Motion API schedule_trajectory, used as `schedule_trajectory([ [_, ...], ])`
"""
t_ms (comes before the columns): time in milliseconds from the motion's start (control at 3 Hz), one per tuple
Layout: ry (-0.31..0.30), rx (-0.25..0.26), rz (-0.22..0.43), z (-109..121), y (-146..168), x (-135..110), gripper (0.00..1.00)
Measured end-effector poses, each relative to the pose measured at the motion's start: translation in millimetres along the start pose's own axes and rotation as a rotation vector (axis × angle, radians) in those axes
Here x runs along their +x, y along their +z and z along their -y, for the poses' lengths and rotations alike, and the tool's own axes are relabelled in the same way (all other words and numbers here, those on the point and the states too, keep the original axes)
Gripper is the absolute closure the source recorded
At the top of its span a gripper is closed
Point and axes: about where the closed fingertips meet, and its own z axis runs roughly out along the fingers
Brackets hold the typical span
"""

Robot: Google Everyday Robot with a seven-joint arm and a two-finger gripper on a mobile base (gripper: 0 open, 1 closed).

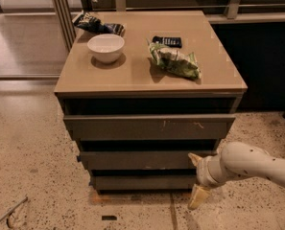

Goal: Open middle drawer

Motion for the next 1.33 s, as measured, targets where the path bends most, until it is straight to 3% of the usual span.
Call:
schedule_trajectory([
  [667,-0.075,0.063,0.068,23,40,-3,0.0],
  [1333,-0.125,0.087,0.091,53,71,-2,0.0],
])
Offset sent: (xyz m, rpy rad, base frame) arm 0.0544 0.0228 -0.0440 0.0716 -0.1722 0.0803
